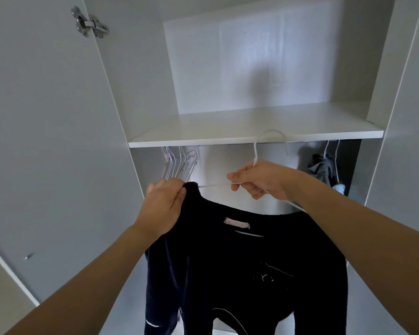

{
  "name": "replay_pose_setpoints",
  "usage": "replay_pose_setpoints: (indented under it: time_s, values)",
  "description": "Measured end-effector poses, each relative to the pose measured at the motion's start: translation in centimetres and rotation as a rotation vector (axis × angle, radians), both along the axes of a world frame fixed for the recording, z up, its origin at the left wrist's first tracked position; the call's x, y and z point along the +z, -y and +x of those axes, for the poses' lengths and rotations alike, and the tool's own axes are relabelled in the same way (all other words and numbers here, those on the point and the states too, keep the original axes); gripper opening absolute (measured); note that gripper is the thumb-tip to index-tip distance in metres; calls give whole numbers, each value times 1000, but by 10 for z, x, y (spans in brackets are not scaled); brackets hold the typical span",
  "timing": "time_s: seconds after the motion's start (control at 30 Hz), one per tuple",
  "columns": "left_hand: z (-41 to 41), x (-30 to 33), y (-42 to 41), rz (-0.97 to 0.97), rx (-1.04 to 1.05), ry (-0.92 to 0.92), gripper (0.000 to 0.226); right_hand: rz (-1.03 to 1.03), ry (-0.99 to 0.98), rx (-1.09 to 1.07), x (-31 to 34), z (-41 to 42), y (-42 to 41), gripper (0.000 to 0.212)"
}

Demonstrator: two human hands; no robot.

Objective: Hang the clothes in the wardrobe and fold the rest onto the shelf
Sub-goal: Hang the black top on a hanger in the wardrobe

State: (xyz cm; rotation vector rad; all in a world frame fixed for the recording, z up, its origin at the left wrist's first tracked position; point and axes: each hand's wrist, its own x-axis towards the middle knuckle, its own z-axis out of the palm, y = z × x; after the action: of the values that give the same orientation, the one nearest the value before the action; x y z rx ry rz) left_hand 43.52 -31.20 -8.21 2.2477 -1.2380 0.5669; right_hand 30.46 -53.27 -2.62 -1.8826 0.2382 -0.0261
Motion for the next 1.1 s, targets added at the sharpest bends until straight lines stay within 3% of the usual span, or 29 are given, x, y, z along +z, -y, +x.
replay_pose_setpoints:
  time_s: [0.13, 0.27, 0.43, 0.53, 0.63, 0.73, 0.87, 0.97, 1.1]
  values:
    - [10, 5, -8, 49, -58, -134, 28, -129, -22, 22, -2, 2, -3, 19]
    - [3, 15, -12, 140, -75, -190, 24, -113, 42, -54, -3, 9, -4, 17]
    - [-7, 23, -19, 263, -47, -366, 24, -93, 86, -15, -3, 20, -9, 17]
    - [-9, 20, -16, 312, -45, -369, 18, -150, 90, 28, -5, 33, -23, 20]
    - [-7, 15, -16, 353, 5, -421, 34, -266, 85, 140, 0, 37, -33, 15]
    - [-9, 8, -22, 245, 11, -594, 43, -278, 67, 191, 7, 32, -22, 10]
    - [-17, -2, -21, 90, 57, -723, 42, -331, 112, -92, -3, 24, 15, 12]
    - [-23, -13, -15, 41, 120, -787, 43, -241, 17, -213, -30, 14, 34, 11]
    - [-42, -26, 9, 42, 147, -845, 41, -170, -108, -209, -61, 8, 33, 20]
